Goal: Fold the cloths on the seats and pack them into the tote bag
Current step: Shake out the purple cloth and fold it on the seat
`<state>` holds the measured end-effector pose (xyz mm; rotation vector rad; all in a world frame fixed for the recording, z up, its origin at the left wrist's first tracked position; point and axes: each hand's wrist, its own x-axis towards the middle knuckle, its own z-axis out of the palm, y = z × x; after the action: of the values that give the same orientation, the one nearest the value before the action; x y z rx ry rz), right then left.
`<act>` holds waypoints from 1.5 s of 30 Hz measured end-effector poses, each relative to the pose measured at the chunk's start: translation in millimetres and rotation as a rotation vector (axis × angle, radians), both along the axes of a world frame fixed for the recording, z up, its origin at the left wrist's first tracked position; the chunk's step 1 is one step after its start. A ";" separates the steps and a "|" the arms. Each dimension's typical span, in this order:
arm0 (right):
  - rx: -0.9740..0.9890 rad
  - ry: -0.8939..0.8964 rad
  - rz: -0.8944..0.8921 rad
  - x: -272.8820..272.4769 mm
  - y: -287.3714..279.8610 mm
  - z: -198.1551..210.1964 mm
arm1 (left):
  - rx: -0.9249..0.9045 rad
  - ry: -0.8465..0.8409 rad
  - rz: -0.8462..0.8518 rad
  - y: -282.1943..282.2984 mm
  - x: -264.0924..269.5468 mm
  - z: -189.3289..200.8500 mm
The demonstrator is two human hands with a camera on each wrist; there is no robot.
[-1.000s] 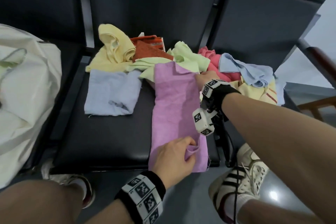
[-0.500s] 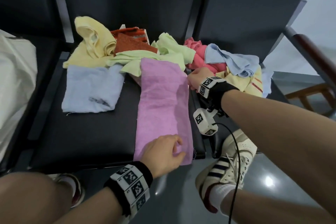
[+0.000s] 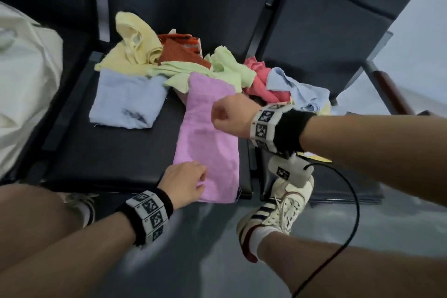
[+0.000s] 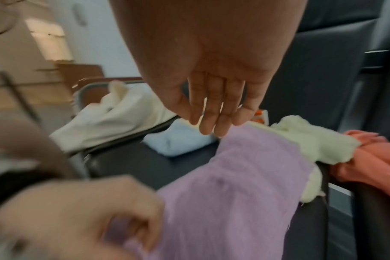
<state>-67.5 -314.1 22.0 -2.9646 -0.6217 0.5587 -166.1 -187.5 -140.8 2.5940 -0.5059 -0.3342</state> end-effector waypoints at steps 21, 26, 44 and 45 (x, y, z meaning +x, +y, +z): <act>-0.432 0.171 0.372 -74.4 -19.2 -120.8 | -0.054 -0.279 -0.083 4.9 -1.3 -24.1; -0.388 0.155 0.251 -70.0 -23.6 -118.2 | -0.088 -0.189 0.007 2.7 -1.3 -20.1; -0.287 0.108 0.178 -55.6 -35.6 -111.9 | -0.048 0.011 0.075 9.7 11.6 -2.1; -0.280 0.109 0.163 -54.2 -36.1 -112.4 | -0.046 0.014 0.079 9.4 11.7 -2.5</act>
<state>-121.7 -350.3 -90.4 -3.1271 -0.8445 0.8821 -154.4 -178.1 -143.3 2.5577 -0.4002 -0.3100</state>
